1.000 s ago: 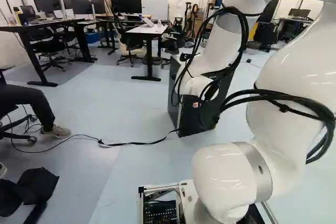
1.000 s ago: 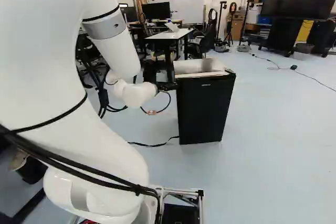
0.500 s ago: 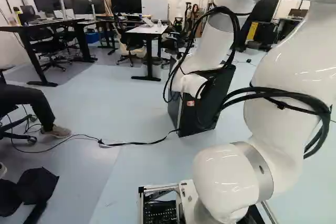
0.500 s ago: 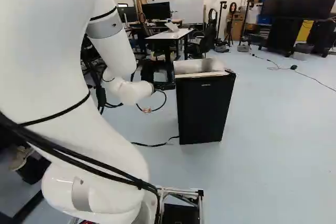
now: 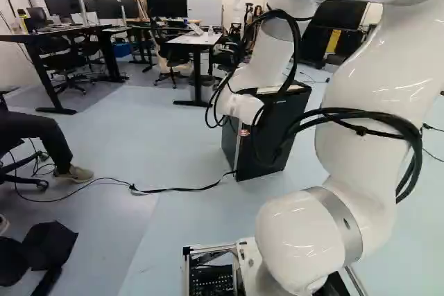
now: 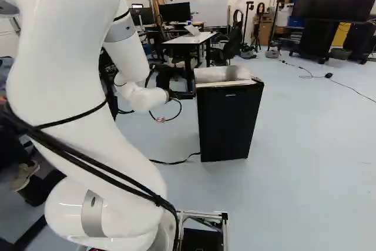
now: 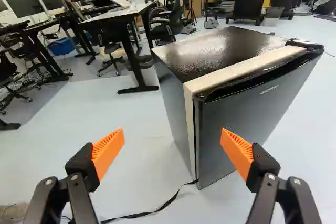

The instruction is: Open the fridge door

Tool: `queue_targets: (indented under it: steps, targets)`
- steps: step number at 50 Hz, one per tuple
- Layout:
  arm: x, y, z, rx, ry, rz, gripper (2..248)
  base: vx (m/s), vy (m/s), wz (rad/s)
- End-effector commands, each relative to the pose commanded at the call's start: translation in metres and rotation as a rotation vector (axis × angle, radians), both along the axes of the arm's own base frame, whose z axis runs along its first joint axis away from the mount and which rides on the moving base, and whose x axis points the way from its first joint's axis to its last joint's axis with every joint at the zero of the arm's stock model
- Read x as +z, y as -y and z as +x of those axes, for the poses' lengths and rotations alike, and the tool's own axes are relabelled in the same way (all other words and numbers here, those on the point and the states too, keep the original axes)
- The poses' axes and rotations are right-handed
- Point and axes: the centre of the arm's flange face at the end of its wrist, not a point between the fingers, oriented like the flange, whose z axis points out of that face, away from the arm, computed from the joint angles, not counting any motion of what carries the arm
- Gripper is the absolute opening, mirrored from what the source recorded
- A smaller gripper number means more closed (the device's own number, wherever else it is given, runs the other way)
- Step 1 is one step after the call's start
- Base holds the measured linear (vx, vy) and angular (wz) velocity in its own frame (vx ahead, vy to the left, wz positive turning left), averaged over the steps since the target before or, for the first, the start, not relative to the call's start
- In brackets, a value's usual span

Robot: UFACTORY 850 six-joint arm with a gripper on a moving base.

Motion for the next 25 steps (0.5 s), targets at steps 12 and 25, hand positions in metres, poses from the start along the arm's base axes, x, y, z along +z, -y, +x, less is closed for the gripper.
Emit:
queue_targets:
  steps: [12,25]
  targets:
    - [-0.002,-0.006,0.022,-0.048,0.004,0.025,247,0.000,0.000,0.000]
    - [-0.008,-0.010,0.043,-0.106,0.000,0.051,247,0.000,0.000,0.000]
